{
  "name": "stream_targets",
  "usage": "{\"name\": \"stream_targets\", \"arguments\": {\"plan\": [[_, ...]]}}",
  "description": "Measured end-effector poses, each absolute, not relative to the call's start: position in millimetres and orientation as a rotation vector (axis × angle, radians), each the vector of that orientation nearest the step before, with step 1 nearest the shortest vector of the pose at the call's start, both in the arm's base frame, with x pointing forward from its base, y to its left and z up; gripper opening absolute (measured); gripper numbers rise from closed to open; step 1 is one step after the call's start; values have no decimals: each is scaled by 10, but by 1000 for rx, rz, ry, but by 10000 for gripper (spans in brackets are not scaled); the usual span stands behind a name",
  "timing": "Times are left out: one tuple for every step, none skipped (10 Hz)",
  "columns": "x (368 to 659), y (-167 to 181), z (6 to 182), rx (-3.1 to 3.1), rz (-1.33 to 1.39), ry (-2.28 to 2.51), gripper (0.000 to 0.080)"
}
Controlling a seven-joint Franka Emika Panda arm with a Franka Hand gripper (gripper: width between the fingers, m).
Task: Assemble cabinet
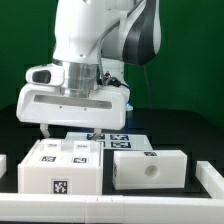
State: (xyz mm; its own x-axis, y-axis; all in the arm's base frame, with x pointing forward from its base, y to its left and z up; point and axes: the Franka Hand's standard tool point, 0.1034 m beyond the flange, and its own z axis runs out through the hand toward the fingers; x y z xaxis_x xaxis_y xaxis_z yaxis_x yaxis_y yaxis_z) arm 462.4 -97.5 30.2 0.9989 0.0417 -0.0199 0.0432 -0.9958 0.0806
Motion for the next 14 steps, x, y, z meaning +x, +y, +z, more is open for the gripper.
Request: {"name": "stream_targets", "arguments": {"plan": [[4622, -975, 300, 3060, -29, 65, 649], [4601, -988, 286, 3064, -36, 17, 649], [4538, -1016, 235, 3075, -83, -61, 649], [4544, -1027, 204, 3087, -120, -106, 649], [4579, -1006, 175, 3100, -142, -129, 649], [4617, -960, 150, 3105, -154, -126, 649], [4632, -915, 122, 3106, -155, -116, 649], [4660, -898, 113, 3095, -110, -101, 649], [4648, -901, 109, 3094, -113, -101, 649], [4649, -907, 110, 3094, -113, -102, 649], [4649, -907, 110, 3094, -113, -102, 649], [4652, -910, 110, 3093, -110, -99, 649], [4676, -923, 108, 3086, -86, -83, 649], [4700, -911, 97, 3080, -64, -75, 649]]}}
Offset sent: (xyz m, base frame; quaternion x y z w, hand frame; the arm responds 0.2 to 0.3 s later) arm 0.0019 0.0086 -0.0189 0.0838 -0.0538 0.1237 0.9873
